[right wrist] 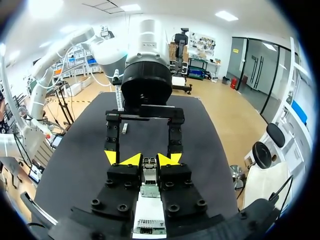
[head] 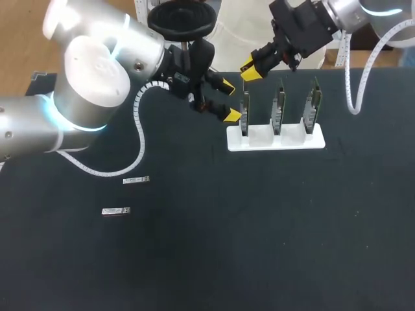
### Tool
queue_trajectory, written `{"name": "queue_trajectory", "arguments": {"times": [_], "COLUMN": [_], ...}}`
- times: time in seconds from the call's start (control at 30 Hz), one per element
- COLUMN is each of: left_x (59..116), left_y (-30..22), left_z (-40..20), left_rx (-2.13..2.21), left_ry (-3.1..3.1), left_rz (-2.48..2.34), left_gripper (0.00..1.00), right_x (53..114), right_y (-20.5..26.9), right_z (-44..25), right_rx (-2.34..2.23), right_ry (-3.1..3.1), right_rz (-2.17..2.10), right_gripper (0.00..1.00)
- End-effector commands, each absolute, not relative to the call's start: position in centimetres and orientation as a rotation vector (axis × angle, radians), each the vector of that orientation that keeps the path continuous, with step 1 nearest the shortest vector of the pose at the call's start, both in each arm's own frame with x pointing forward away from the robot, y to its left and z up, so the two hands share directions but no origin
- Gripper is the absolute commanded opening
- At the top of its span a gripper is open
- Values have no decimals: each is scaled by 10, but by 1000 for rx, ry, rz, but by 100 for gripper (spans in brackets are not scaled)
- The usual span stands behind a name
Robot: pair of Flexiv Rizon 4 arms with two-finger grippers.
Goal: Pick up the optical module with the left hand, and insert it into the network port with the right hand.
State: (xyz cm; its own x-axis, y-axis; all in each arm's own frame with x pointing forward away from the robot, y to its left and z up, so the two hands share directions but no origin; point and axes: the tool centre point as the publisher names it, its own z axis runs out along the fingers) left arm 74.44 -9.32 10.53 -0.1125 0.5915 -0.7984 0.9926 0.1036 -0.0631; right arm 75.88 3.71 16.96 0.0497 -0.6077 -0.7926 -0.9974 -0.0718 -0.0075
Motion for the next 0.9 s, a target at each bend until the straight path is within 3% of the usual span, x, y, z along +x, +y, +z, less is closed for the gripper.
{"name": "queue_trajectory", "arguments": {"times": [0.03,0.9], "left_x": [745,745], "left_y": [-94,-94], "left_z": [106,106], "left_rx": [1554,1554], "left_ry": [1783,1783], "left_rz": [-842,-842], "left_gripper": [100,100], "right_x": [760,760], "right_y": [37,37], "right_z": [168,169], "right_rx": [-1741,-1726], "right_ry": [1621,1617], "right_rz": [854,856], "right_gripper": [0,0]}}
